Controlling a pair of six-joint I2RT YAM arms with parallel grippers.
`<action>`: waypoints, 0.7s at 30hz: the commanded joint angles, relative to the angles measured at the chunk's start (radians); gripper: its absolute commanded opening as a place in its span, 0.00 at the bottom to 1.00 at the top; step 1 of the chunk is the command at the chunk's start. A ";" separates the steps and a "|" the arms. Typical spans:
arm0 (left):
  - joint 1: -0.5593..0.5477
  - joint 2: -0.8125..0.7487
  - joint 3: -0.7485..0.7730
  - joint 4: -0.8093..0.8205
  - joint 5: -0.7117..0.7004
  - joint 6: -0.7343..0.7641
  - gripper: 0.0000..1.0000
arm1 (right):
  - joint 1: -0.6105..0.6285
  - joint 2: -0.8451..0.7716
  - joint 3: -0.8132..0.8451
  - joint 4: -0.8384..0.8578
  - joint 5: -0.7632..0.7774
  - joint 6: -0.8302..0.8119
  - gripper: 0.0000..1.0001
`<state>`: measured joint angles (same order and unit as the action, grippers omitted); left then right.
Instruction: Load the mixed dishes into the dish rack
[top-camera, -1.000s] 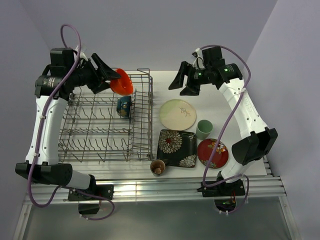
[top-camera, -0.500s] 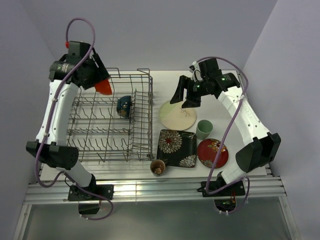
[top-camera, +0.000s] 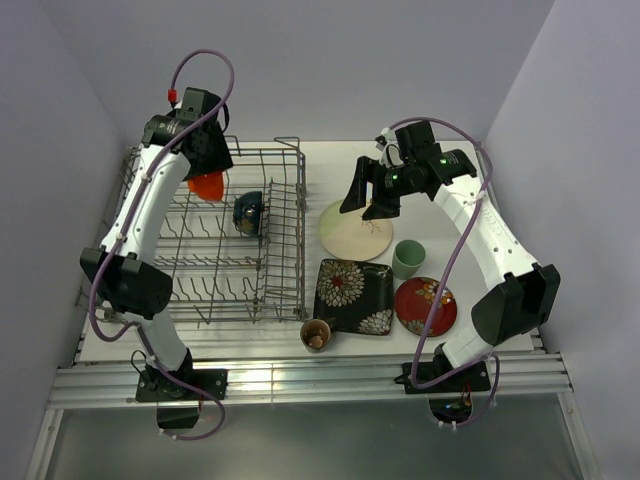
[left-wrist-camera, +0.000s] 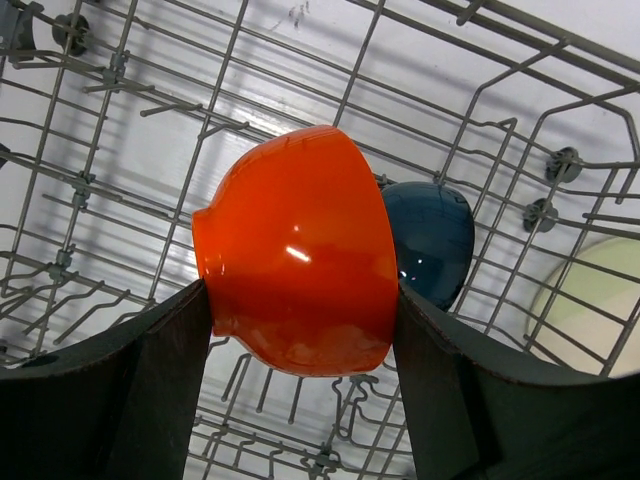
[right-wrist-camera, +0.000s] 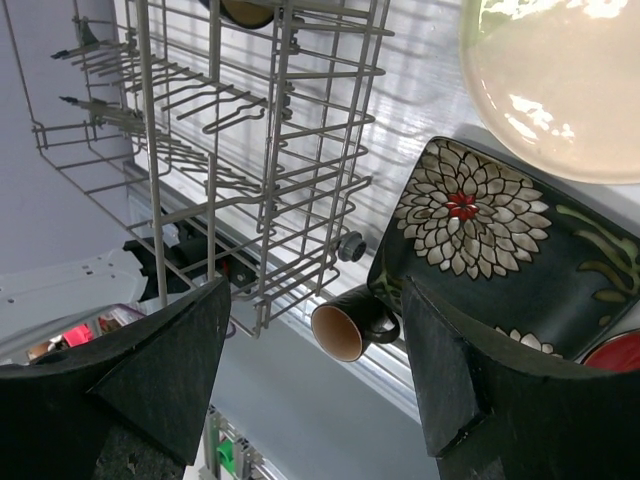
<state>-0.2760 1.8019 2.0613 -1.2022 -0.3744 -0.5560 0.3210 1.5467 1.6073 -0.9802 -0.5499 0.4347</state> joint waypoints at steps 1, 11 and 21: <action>-0.012 -0.012 -0.006 0.007 -0.064 0.041 0.00 | 0.000 -0.013 -0.014 0.040 -0.028 -0.022 0.76; -0.012 -0.038 -0.119 0.036 -0.015 0.102 0.00 | 0.000 -0.014 -0.035 0.048 -0.042 -0.019 0.76; 0.009 -0.049 -0.184 0.096 0.048 0.182 0.00 | 0.000 -0.004 -0.040 0.049 -0.056 -0.021 0.75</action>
<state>-0.2779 1.8011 1.8694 -1.1622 -0.3450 -0.4141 0.3210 1.5471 1.5761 -0.9623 -0.5896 0.4286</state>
